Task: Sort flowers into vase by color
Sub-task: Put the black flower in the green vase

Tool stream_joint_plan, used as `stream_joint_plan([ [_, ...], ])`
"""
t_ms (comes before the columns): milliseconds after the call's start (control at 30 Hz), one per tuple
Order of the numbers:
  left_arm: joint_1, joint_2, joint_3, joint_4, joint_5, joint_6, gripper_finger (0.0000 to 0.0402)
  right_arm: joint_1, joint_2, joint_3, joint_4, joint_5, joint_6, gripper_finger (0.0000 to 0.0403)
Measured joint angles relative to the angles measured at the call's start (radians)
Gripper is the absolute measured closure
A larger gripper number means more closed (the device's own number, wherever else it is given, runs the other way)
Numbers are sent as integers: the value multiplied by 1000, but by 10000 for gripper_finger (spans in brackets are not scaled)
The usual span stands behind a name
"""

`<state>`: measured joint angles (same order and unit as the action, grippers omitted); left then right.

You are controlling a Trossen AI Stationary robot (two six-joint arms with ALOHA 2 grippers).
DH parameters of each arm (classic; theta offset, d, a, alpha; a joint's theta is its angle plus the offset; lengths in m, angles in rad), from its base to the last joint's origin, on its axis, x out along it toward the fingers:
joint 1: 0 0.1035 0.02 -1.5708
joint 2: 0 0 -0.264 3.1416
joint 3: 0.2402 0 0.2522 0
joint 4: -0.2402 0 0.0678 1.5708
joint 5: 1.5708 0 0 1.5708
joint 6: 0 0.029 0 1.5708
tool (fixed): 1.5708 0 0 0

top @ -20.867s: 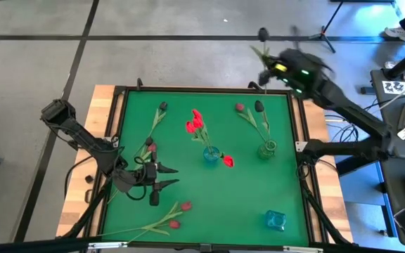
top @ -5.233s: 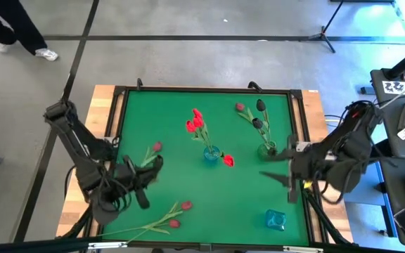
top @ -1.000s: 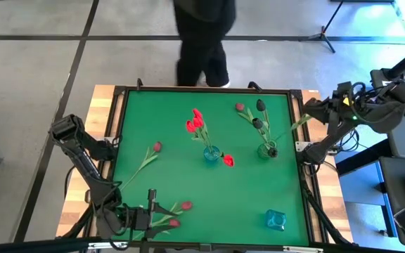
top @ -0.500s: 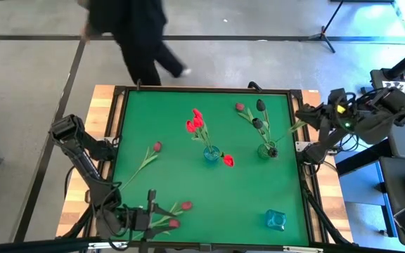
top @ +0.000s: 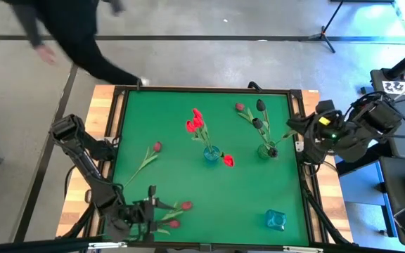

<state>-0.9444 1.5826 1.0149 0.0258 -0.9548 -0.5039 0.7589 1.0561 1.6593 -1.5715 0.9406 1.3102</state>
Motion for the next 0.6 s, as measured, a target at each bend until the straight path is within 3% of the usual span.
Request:
stream_joint_plan([
  [300, 114, 0, 0, -487, -75, -481, 246, 0, 0, -68, 0, 38, -5, 342],
  [600, 251, 0, 0, -812, 61, -758, 228, 0, 0, -103, 1, 48, -31, 211],
])
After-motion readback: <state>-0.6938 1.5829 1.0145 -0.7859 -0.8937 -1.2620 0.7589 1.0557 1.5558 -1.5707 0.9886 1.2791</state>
